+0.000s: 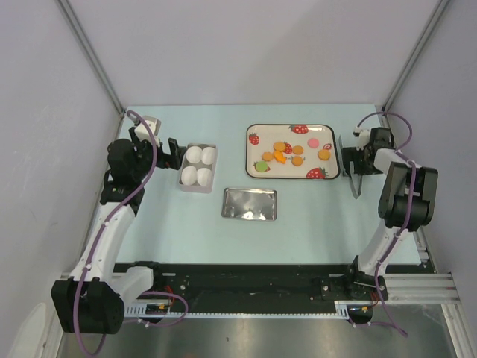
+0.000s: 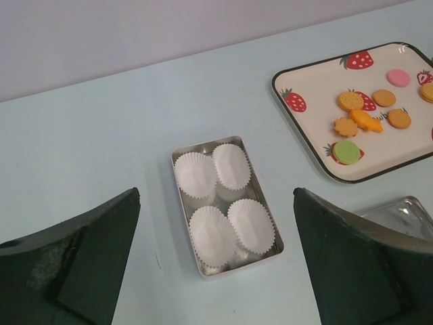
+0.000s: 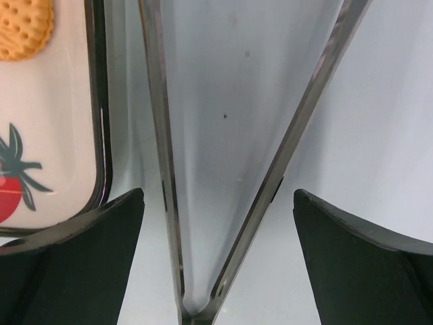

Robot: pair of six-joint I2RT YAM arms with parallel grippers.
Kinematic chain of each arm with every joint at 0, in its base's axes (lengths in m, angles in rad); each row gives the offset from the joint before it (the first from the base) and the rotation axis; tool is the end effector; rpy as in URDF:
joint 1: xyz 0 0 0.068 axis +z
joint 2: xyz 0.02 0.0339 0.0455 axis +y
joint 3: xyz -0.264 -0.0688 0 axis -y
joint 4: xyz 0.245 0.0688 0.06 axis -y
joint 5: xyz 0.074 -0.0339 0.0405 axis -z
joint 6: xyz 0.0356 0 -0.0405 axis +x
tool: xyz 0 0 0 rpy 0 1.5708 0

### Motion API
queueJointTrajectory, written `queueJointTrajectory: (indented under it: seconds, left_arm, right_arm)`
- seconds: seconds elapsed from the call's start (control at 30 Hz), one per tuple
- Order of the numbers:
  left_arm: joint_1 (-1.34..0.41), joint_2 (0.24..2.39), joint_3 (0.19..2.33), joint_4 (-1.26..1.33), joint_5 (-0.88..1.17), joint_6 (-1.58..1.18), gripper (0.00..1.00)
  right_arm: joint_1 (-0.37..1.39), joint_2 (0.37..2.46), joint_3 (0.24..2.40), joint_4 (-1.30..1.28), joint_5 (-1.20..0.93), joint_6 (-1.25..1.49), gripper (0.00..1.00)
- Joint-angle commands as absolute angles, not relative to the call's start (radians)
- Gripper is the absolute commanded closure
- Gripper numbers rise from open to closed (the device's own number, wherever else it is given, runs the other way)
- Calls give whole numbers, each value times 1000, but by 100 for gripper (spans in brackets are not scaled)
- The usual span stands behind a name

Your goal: Pack the cookies

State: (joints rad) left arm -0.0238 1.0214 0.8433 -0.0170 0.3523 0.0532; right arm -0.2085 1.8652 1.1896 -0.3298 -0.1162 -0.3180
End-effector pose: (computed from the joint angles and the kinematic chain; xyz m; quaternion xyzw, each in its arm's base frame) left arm 0.2389 -0.0180 0.3335 0.1405 0.7558 -0.1262 0.6270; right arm 0.3764 -0.0754 0.1674 -0.0686 0.9564 -0.0186 0.2834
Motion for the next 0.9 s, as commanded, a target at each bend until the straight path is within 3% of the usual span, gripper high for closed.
queueJointTrajectory:
  seconds: [0.0, 0.4, 0.87]
  left_arm:
    - [-26, 1019, 834, 34, 373, 69, 0]
    - [-26, 1017, 834, 38, 368, 61, 0]
    - [-26, 1017, 821, 43, 354, 66, 0]
  right_arm:
    - [-233, 1908, 1255, -345, -181, -328, 5]
    - [-255, 1971, 1304, -380, -242, -327, 10]
    - [-213, 1988, 1302, -376, -155, -308, 18]
